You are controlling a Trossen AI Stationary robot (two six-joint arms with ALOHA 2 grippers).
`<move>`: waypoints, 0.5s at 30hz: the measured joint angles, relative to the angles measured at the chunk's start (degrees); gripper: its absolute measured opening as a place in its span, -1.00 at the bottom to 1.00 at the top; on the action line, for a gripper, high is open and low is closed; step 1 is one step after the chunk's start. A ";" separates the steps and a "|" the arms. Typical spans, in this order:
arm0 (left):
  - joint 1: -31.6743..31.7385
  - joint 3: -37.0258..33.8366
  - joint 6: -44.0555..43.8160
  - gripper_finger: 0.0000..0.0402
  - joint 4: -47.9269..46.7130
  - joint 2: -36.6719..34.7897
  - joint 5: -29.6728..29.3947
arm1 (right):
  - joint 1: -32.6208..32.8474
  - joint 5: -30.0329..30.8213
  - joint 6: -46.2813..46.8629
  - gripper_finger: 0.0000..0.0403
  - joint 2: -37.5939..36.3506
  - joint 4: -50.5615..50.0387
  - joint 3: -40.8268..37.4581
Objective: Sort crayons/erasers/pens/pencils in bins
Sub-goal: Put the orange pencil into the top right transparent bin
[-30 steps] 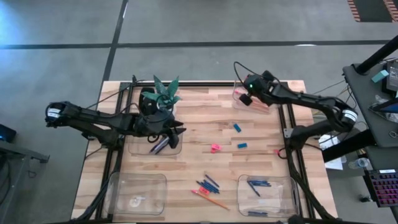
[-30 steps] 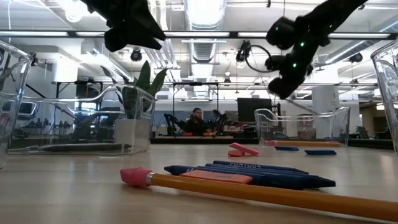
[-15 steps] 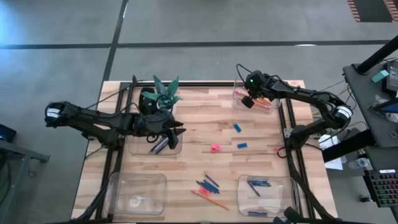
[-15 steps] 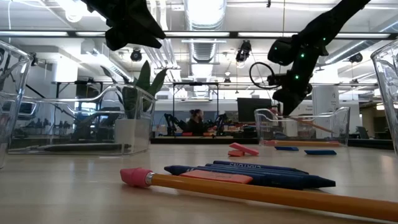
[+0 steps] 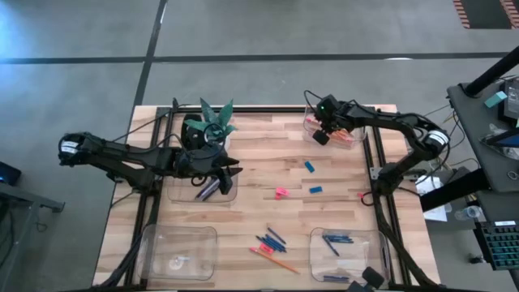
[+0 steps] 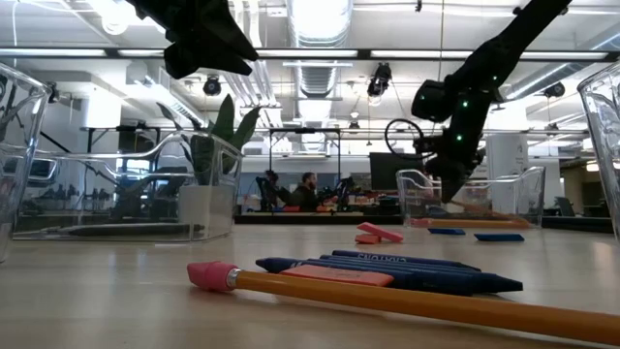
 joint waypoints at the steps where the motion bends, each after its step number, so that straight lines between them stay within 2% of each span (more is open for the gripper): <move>1: 0.00 0.00 0.03 -0.36 0.00 0.00 0.01 | 0.00 0.00 0.02 -0.94 0.23 0.11 0.00; 15: 0.00 -0.01 0.03 -0.36 -0.02 -0.02 0.01 | 0.02 0.00 1.66 -0.88 0.62 0.33 0.02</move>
